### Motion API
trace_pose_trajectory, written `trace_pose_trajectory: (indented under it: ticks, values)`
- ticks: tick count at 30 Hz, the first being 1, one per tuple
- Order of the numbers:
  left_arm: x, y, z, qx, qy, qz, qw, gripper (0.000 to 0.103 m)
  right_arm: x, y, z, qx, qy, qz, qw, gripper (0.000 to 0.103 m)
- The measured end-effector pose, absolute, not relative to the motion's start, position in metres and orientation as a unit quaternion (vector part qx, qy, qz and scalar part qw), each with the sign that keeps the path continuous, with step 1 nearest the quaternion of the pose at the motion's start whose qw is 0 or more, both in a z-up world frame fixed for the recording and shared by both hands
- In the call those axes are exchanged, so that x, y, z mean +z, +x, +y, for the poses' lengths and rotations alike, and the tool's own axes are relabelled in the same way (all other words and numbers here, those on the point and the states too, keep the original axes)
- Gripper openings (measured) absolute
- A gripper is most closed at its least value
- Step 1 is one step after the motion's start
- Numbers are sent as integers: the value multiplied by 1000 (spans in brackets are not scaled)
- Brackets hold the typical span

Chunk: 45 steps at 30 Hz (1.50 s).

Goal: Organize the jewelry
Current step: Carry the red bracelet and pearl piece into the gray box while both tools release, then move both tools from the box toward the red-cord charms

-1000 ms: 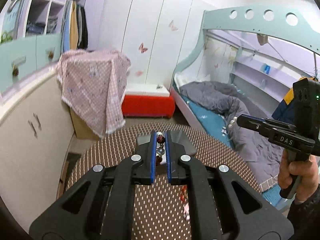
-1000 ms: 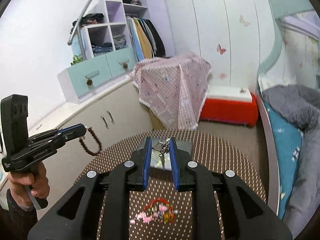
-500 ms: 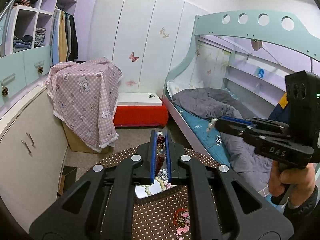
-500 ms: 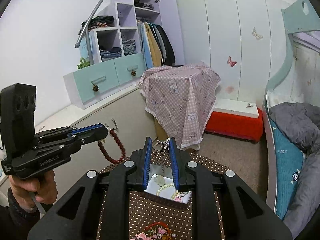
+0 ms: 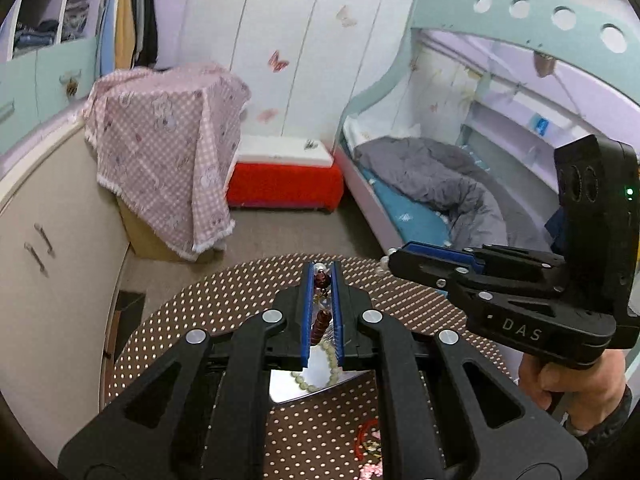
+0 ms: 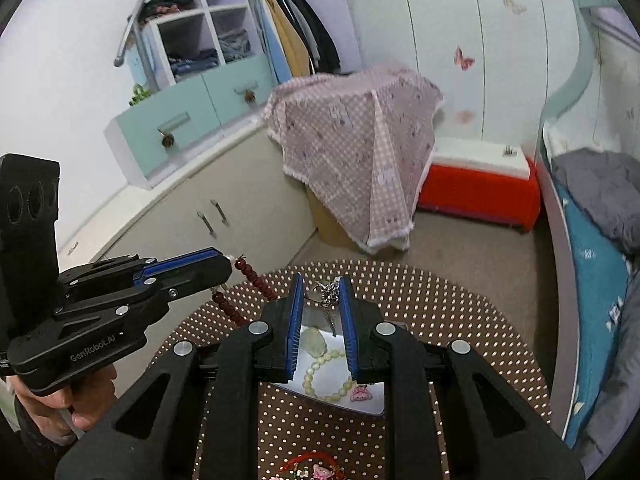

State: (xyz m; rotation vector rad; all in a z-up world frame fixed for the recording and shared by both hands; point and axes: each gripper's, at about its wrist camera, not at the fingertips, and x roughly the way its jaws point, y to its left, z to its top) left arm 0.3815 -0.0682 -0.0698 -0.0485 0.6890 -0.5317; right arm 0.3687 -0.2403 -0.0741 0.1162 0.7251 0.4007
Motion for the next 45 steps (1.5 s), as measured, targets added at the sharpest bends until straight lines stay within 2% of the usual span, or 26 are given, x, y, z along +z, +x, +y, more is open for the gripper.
trace_pose_trajectory:
  ticks: [1,2,3,4,7,27,45]
  values:
    - [-73,384,-68,-250,-23,340,906,12,-77,372,-241,193,58,361,911,26]
    - [-76,385,-66,-239,-19,346,907,36,-81,374,-242,187,60,370,908,48]
    - [-76,383,-64,-229,-16,345,910,84,-83,376,-244,179,64,372,908,66]
    - [-74,378,-60,-214,-16,329,920,96,-84,374,-248,164,72,366,913,91]
    - [-67,363,-52,-196,-5,301,933,97,-84,369,-257,147,89,360,917,95]
    - [-36,296,-31,-142,-4,235,962,97,-41,310,-265,130,75,292,944,95]
    - [-76,240,-35,-154,33,243,957,97,-60,234,-284,100,78,275,953,95]
